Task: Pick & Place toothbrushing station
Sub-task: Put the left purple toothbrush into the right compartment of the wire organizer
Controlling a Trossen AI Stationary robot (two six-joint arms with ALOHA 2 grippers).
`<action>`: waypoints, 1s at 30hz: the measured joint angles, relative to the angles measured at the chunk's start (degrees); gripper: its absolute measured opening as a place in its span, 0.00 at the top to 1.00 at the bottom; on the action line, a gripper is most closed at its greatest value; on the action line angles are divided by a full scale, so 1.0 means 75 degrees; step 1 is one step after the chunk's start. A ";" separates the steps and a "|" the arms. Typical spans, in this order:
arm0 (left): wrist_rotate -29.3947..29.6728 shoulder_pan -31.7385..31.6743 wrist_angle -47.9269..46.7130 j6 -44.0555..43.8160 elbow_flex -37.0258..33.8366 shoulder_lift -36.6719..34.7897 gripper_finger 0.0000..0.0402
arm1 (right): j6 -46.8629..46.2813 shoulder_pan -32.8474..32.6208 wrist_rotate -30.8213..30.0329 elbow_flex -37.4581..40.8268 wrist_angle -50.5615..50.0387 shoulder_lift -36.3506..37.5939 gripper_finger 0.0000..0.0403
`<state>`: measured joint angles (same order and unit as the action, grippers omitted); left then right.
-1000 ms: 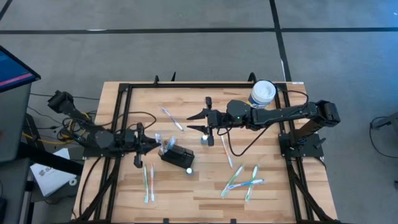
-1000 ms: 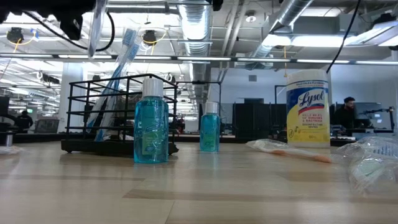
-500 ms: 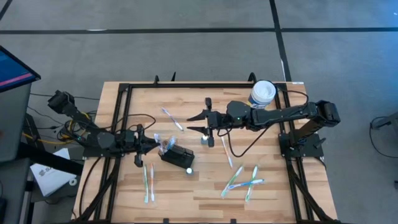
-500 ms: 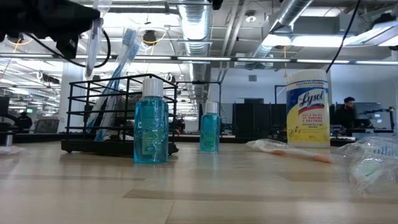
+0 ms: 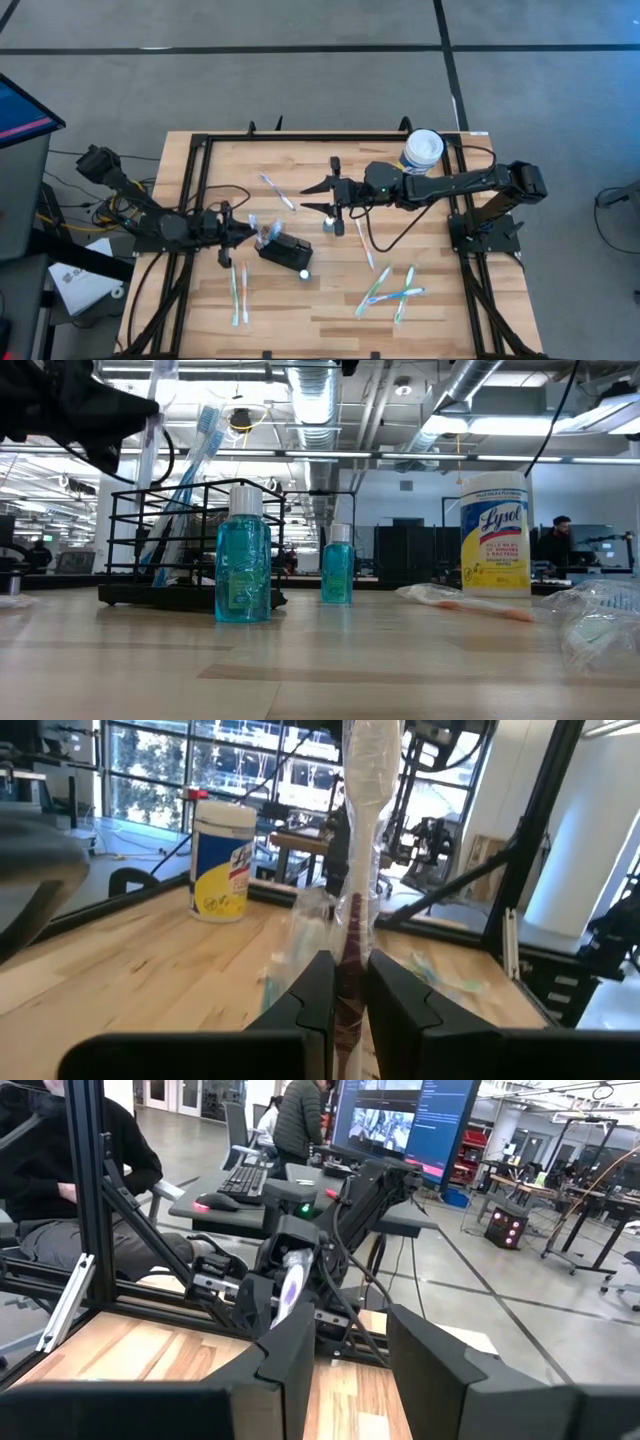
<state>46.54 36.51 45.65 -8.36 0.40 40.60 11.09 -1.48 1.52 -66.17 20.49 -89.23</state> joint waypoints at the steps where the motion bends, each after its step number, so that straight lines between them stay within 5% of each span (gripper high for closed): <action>1: 0.0006 -0.0019 0.0017 -0.0080 0.0000 0.0111 0.93 | 0.0000 -0.0001 0.0000 0.0000 0.0000 0.0000 0.71; 24: -0.0048 -0.0079 0.0755 -0.0347 -0.0006 0.1786 0.92 | -0.0003 0.0000 0.0000 0.0000 -0.0006 0.0000 0.71; 30: -0.0050 -0.0079 0.0798 -0.0350 -0.0006 0.1839 0.83 | 0.0000 0.0001 0.0000 0.0000 -0.0009 0.0000 0.71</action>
<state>46.17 35.92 51.64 -10.98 0.36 54.39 11.09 -1.48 1.52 -66.17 20.43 -89.23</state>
